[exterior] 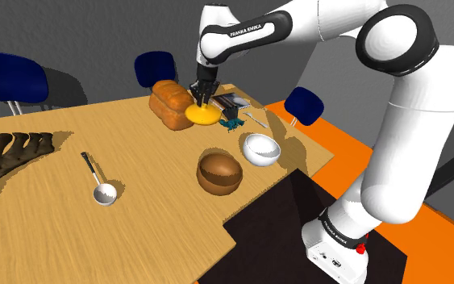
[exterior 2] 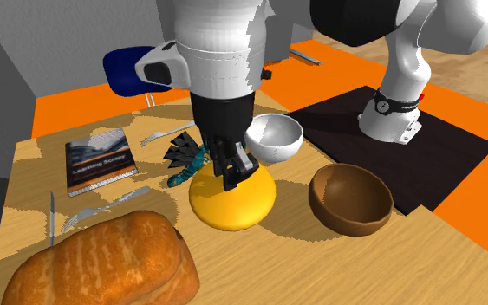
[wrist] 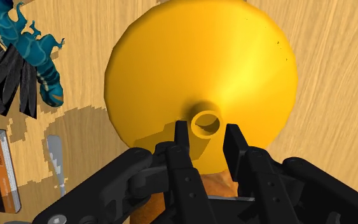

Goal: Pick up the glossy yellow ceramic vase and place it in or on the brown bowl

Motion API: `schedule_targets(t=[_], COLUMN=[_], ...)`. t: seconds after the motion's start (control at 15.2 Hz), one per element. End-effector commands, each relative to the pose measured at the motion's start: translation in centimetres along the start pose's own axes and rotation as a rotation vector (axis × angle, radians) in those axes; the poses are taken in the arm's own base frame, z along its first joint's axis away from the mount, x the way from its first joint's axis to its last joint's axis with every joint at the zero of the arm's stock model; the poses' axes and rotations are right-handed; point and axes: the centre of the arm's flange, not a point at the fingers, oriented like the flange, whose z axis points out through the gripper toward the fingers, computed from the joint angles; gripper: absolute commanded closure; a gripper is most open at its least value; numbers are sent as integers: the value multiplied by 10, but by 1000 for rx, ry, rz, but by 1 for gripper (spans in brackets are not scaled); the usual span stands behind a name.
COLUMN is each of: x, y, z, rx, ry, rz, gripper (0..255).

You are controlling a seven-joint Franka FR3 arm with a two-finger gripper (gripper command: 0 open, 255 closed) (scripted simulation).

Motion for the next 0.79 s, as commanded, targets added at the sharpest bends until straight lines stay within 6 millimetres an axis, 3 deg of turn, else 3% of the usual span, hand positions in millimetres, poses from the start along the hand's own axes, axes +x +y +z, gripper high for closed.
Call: schedule_targets(t=[0.0, 0.33, 0.73], x=[0, 0, -73], y=[1, 2, -24], z=[-11, -34, -50], rx=[0, 0, 0], ry=[0, 0, 0], rz=[0, 0, 0], gripper=[255, 255, 255])
